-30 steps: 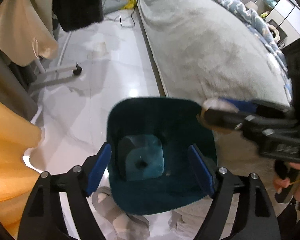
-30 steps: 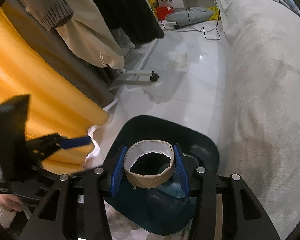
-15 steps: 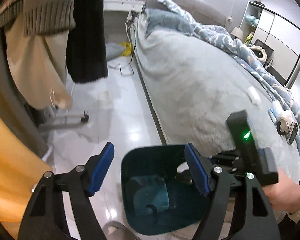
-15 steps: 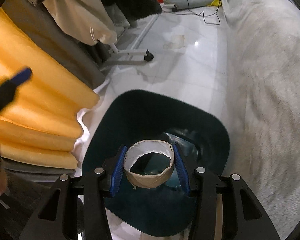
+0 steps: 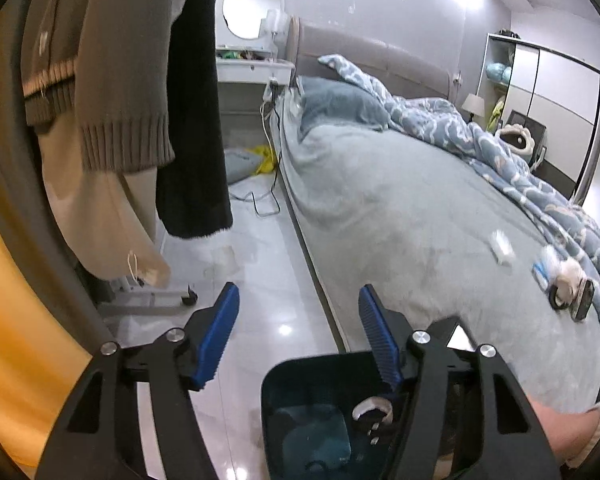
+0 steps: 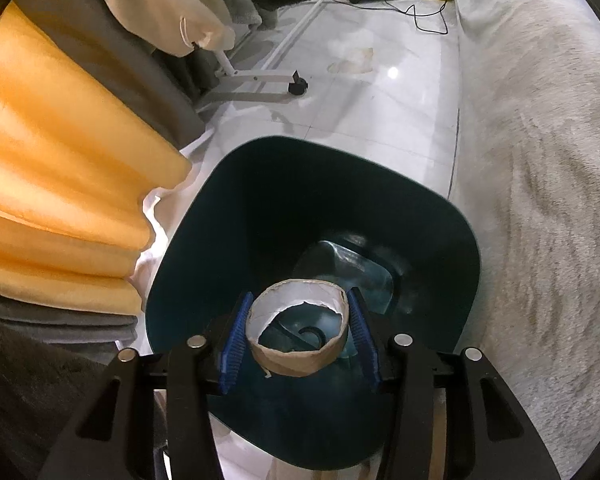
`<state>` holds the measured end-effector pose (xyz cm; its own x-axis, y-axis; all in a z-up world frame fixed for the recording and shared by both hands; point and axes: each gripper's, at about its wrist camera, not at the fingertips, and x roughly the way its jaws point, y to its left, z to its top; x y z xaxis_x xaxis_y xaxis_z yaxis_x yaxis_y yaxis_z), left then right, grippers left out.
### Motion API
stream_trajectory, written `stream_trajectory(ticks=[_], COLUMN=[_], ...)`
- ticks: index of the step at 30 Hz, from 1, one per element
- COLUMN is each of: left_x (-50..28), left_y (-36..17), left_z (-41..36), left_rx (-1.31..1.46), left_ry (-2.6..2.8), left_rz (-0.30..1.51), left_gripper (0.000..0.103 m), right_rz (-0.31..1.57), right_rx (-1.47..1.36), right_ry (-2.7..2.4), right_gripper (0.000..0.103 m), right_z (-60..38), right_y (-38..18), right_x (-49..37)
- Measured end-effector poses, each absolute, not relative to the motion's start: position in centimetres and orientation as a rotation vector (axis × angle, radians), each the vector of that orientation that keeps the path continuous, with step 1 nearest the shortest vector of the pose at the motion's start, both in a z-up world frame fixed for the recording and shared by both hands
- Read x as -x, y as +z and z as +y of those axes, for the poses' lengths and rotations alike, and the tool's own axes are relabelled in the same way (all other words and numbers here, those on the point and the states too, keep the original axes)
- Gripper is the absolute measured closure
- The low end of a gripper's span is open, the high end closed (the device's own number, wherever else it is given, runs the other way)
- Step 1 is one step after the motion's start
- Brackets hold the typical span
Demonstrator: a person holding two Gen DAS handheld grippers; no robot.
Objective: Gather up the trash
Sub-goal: 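Open the right tool to drop the tape core into the bin, then move the right tool back toward the items on the bed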
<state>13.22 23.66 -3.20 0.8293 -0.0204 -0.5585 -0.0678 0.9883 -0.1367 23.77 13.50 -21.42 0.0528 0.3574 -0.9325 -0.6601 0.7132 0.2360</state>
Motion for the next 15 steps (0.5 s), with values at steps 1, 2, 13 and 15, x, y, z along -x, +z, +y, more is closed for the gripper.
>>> stream_trajectory(ticks=[1,2,13,15], left_x=[-13.2,-13.2,-13.1,-13.1], left_y=[-2.7,-2.3,0.9,1.3], left_z=[23.6,23.6,21.8,21.6], left_rx=[0.153,0.150,0.087,0.097], left_ry=[0.025,0.025,0.032,0.025], left_rz=[0.579,0.566,0.451,0.438], left_gripper=[0.038,0.038,0.036,0.034], right_rz=[1.302,1.291,1.191,1.159], right_rx=[0.290,0.297,0.272,0.257], right_ry=[0.794,0.797,0.846,0.849], right_gripper=[0.047,0.040,0.025,0.024], right_z=[13.6,13.7,13.3,12.8], right_y=[-21.3,-21.1,-17.0,-15.7], right_x=[-23.7,-23.6,-22.7,-22.7])
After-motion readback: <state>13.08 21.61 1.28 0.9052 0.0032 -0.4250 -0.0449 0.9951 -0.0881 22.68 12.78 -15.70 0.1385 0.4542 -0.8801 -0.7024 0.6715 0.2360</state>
